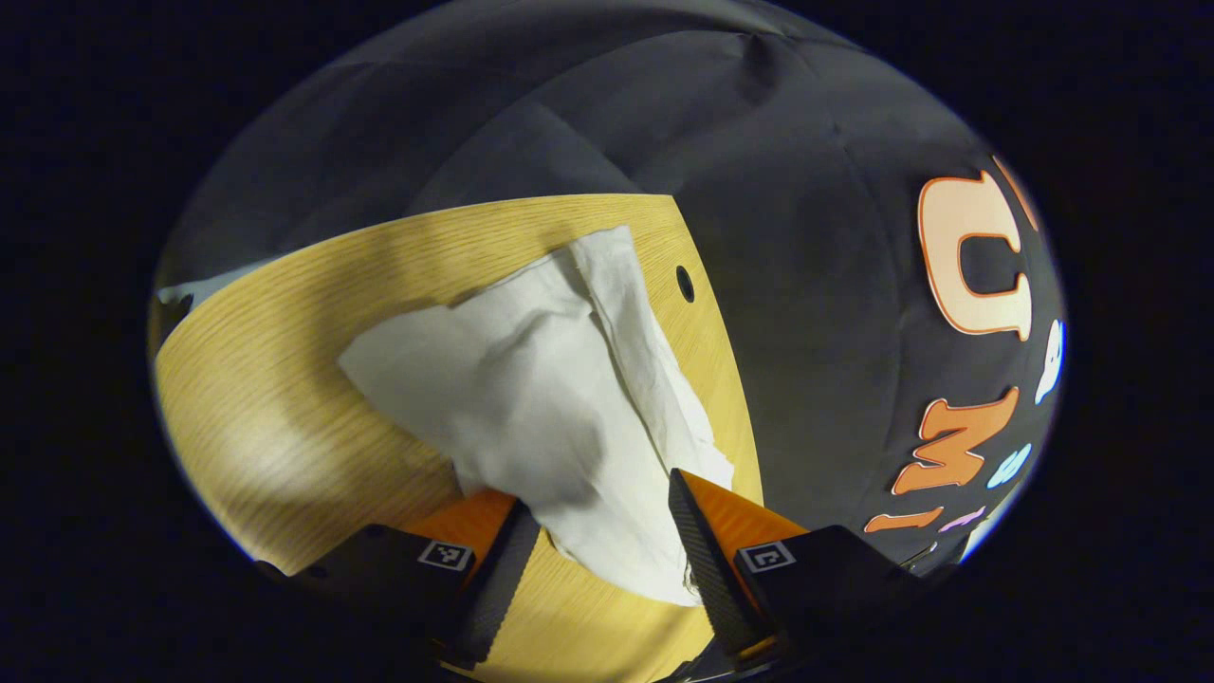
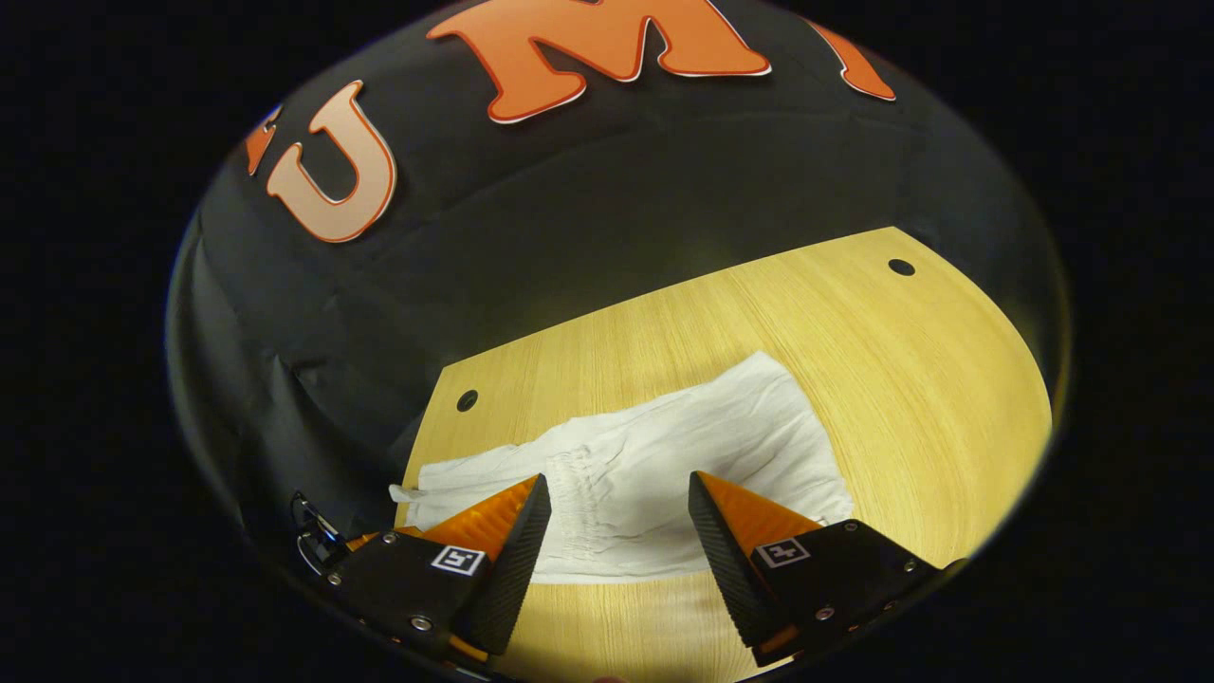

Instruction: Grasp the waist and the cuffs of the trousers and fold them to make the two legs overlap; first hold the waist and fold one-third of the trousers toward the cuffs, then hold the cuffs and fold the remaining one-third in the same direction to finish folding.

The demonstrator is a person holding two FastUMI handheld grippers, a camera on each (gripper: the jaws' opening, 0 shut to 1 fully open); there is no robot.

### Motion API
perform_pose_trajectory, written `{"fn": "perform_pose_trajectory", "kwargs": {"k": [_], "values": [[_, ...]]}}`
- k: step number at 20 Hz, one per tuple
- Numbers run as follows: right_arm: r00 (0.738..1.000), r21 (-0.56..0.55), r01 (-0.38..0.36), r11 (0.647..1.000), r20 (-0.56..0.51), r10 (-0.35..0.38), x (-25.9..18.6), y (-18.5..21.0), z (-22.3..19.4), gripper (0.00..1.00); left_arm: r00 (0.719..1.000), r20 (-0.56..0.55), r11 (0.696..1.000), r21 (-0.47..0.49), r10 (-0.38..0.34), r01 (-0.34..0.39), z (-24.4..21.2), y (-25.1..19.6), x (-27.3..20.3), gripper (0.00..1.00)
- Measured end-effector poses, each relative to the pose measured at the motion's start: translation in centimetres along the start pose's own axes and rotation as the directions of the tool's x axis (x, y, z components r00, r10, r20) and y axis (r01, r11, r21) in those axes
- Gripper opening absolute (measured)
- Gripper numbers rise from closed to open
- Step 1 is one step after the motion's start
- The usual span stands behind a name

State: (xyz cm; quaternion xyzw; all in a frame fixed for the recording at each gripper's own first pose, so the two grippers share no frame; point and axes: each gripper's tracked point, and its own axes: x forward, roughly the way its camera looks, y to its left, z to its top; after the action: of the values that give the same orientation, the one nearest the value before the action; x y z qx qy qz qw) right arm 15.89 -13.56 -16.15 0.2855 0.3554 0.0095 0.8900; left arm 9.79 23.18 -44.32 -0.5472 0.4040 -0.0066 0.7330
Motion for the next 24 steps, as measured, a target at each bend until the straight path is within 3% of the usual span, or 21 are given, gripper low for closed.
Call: {"fn": "perform_pose_trajectory", "kwargs": {"k": [1,2,5,8,13,19,24], "values": [[1.000,0.003,0.008,1.000,0.002,-0.008,-0.1,-0.2,0.1,0.88,1.000,0.003,1.000,-0.003,0.004,-0.004,0.0,0.2,0.3,0.72],[1.000,0.011,0.011,1.000,0.001,-0.011,-0.1,-0.3,0.2,0.88,1.000,0.002,1.000,-0.007,0.018,-0.018,0.1,0.7,0.5,0.65],[1.000,0.054,0.010,0.998,0.004,-0.010,-0.1,-0.9,0.4,0.91,0.999,0.008,0.998,-0.041,0.042,-0.042,0.1,1.7,0.2,0.17],[1.000,0.063,0.003,0.998,0.006,-0.003,-0.4,-1.4,0.6,0.91,0.996,0.020,0.996,0.007,0.092,-0.092,-0.2,1.4,-0.3,0.11],[0.999,0.034,-0.010,0.999,0.036,0.009,-1.4,-3.4,1.5,0.92,0.989,0.129,0.982,0.166,0.073,-0.095,0.7,-3.3,-2.5,0.11],[0.997,0.019,-0.024,1.000,0.072,0.022,-3.6,-7.6,3.6,0.95,0.972,0.228,0.943,0.309,0.050,-0.121,1.1,-10.3,-4.0,0.11],[0.994,0.025,-0.008,1.000,0.109,0.006,-5.7,-11.9,4.8,0.95,0.964,0.266,0.890,0.435,0.019,-0.138,-0.2,-15.9,-5.1,0.11]]}}
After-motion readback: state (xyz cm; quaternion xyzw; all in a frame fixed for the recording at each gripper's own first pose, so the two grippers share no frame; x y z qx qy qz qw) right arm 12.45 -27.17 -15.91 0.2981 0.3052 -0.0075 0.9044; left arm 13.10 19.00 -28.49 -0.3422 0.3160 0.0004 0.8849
